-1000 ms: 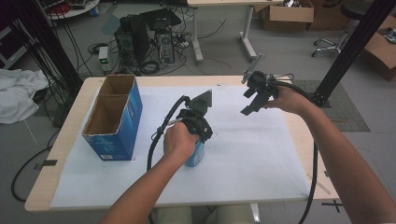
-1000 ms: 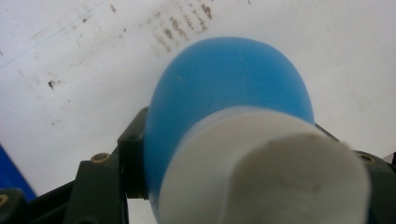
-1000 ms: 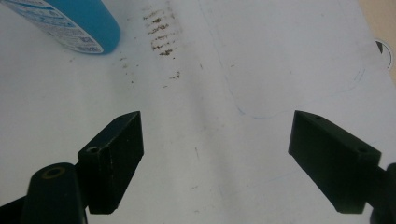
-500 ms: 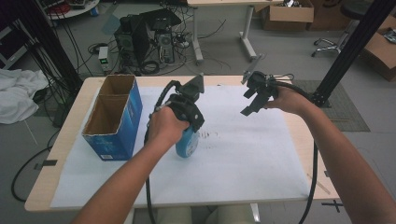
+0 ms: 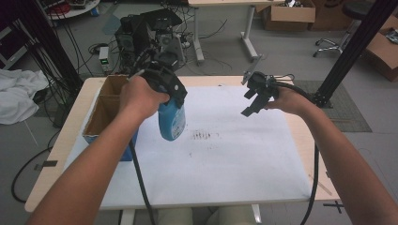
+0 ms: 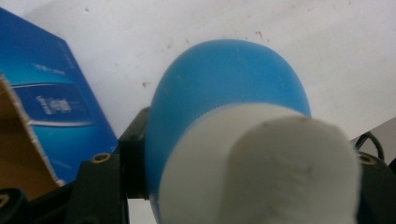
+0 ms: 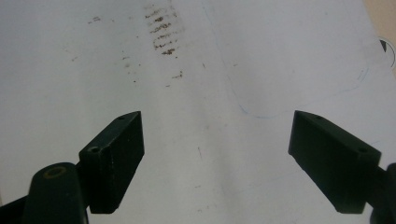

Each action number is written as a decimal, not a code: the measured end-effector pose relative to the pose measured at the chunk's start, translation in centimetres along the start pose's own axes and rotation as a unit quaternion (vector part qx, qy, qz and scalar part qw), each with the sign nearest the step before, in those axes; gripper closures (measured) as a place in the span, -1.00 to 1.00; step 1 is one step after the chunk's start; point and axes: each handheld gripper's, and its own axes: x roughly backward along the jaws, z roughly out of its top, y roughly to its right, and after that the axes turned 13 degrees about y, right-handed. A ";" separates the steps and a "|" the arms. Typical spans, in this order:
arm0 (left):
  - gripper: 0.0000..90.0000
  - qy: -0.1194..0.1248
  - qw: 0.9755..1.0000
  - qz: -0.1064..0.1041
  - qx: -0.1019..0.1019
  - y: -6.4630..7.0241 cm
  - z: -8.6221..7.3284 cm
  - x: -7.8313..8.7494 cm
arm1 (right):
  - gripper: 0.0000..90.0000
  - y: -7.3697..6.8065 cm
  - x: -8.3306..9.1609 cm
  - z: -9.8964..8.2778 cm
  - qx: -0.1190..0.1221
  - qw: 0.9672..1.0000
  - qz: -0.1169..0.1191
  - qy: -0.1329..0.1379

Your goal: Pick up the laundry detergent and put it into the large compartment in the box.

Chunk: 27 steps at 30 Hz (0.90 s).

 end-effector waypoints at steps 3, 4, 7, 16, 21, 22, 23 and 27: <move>-0.16 -0.001 1.000 0.010 0.016 -1.0 0.7 2.2 | -0.60 -0.1 0.2 0.0 0.000 1.000 -0.004 -0.003; -0.16 -0.003 1.000 0.015 0.018 -1.3 0.8 2.7 | -0.60 -0.1 0.2 -0.1 0.001 1.000 -0.004 -0.001; -0.16 0.006 0.999 0.034 0.030 -2.0 1.1 4.2 | -0.60 -0.1 0.5 -0.2 0.000 1.000 -0.006 0.001; -0.16 0.029 0.994 0.064 0.080 -4.4 1.1 7.2 | -0.60 -0.1 0.6 -0.1 -0.001 1.000 -0.006 0.002; -0.16 0.033 0.991 0.079 0.103 -6.0 1.1 8.5 | -0.60 -0.2 0.5 0.0 0.001 1.000 -0.004 0.003; -0.16 0.033 0.991 0.079 0.103 -6.0 1.1 8.5 | -0.60 -0.2 0.5 0.0 0.001 1.000 -0.004 0.003; -0.16 0.033 0.990 0.083 0.110 -6.5 1.1 8.7 | -0.60 -0.2 0.5 0.0 0.003 1.000 -0.003 0.004; -0.16 0.033 0.988 0.089 0.123 -7.4 1.0 8.9 | -0.60 -0.2 0.6 -0.1 0.001 1.000 -0.004 0.004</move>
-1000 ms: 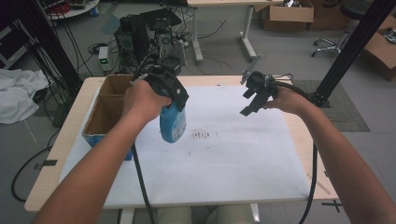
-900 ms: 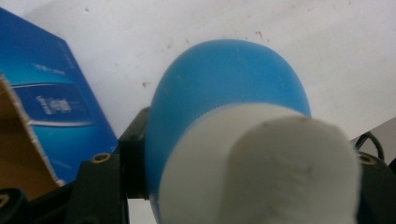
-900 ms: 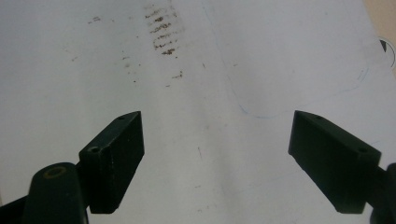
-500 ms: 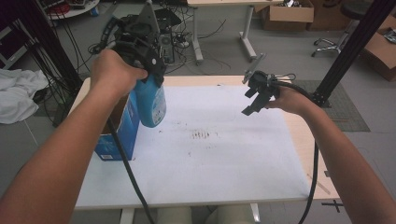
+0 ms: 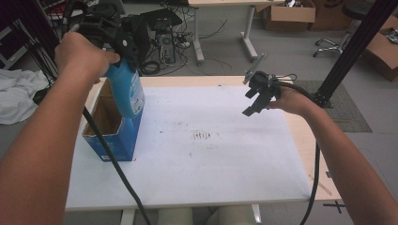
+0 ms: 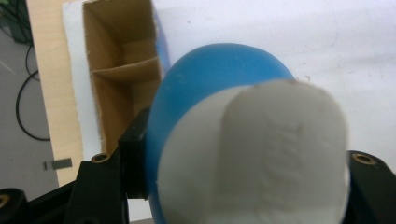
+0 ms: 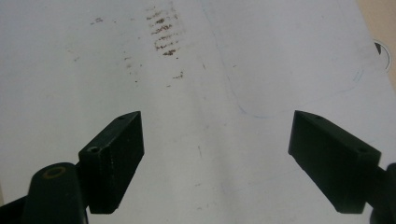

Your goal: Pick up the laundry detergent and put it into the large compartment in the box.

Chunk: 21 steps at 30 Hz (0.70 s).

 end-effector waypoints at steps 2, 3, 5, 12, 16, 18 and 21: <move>-0.16 -0.001 1.000 0.008 0.010 -0.9 0.1 0.0 | -0.60 0.1 0.1 -0.1 -0.003 1.000 -0.001 0.001; -0.16 -0.001 1.000 0.008 0.010 -0.9 0.1 0.0 | -0.60 0.1 0.1 -0.1 -0.003 1.000 -0.001 0.001; -0.16 0.001 1.000 0.014 0.025 -1.9 0.1 -0.1 | -0.60 0.2 0.1 -0.2 -0.003 1.000 -0.002 -0.001; -0.16 0.005 0.998 0.038 0.047 -3.7 -0.1 -0.4 | -0.60 0.3 0.1 -0.3 -0.005 1.000 -0.003 -0.001; -0.16 0.019 0.997 0.047 0.062 -5.0 -0.4 -0.7 | -0.60 0.4 0.1 -0.4 -0.004 1.000 -0.003 -0.006; -0.16 0.023 0.996 0.052 0.063 -5.4 -0.6 -0.9 | -0.60 0.4 0.1 -0.4 -0.006 1.000 -0.003 -0.005; -0.16 0.023 0.996 0.060 0.064 -6.0 -0.9 -1.5 | -0.60 0.4 0.0 -0.4 -0.007 1.000 -0.004 -0.006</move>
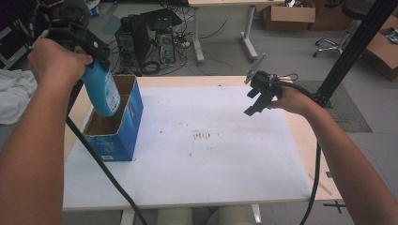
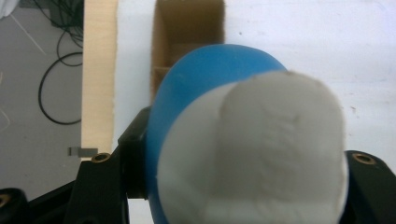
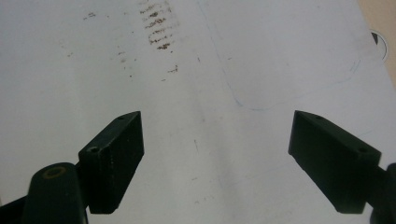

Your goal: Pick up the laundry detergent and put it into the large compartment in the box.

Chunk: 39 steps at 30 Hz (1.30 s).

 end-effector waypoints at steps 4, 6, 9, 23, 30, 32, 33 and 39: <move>-0.16 -0.002 1.000 0.011 -0.006 -0.5 -0.5 -1.1 | -0.60 -0.1 -0.1 0.1 0.002 1.000 0.000 -0.003; -0.16 -0.002 1.000 0.012 -0.003 -0.7 -0.7 -1.5 | -0.60 -0.1 -0.1 0.1 0.000 1.000 0.000 -0.004; -0.16 -0.005 1.000 0.016 -0.005 -1.2 -1.2 -2.6 | -0.60 -0.1 -0.1 0.0 0.000 1.000 -0.002 -0.005; -0.16 -0.018 1.000 0.004 -0.014 -1.4 -3.1 -7.0 | -0.60 -0.1 -0.2 0.0 -0.005 1.000 -0.006 -0.010; -0.16 -0.028 0.999 0.003 -0.019 -1.4 -4.2 -9.6 | -0.60 -0.1 -0.4 0.0 -0.005 1.000 -0.005 -0.013; -0.16 -0.032 0.999 0.001 -0.019 -1.4 -4.7 -10.6 | -0.60 -0.1 -0.5 0.0 -0.006 1.000 -0.005 -0.013; -0.16 -0.032 0.999 -0.001 -0.021 -1.5 -4.9 -11.2 | -0.60 -0.1 -0.6 -0.1 -0.006 1.000 -0.005 -0.015; -0.16 -0.040 0.999 -0.002 -0.034 -1.0 -6.5 -14.0 | -0.60 -0.1 -1.0 -0.1 -0.008 1.000 -0.004 -0.018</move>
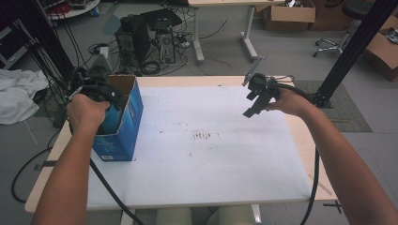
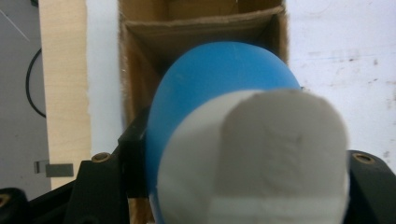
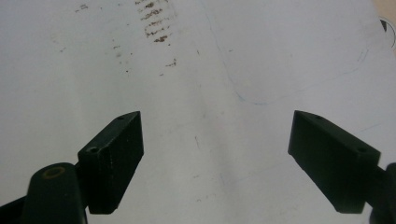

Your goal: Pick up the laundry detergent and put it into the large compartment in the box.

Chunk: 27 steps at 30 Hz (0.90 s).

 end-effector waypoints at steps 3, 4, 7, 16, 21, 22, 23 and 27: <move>-0.16 -0.006 1.000 -0.002 -0.004 0.2 -0.4 -0.8 | -0.60 0.0 -0.1 0.0 -0.002 1.000 0.000 -0.003; -0.16 -0.007 1.000 -0.004 -0.005 0.2 -0.5 -1.1 | -0.60 0.0 -0.2 0.0 -0.002 1.000 0.001 -0.004; -0.16 -0.011 1.000 -0.007 -0.004 0.1 -0.9 -1.8 | -0.60 0.0 -0.3 -0.2 -0.003 1.000 0.001 -0.004; -0.16 -0.004 1.000 -0.010 -0.002 -0.5 -1.2 -2.1 | -0.60 0.1 -0.3 -0.4 -0.007 1.000 0.000 -0.004; -0.16 -0.007 1.000 -0.013 0.001 -0.6 -1.1 -2.2 | -0.60 0.2 -0.5 -0.4 -0.007 1.000 0.002 -0.005; -0.16 -0.010 1.000 -0.012 -0.001 -0.6 -1.2 -2.4 | -0.60 0.1 -0.5 -0.4 -0.007 1.000 0.002 -0.006; -0.16 -0.013 1.000 -0.011 -0.003 -0.7 -1.2 -2.5 | -0.60 0.1 -0.5 -0.4 -0.006 1.000 0.002 -0.006; -0.16 -0.018 1.000 -0.009 -0.004 -0.9 -1.4 -3.0 | -0.60 0.1 -0.5 -0.4 -0.004 1.000 0.002 -0.006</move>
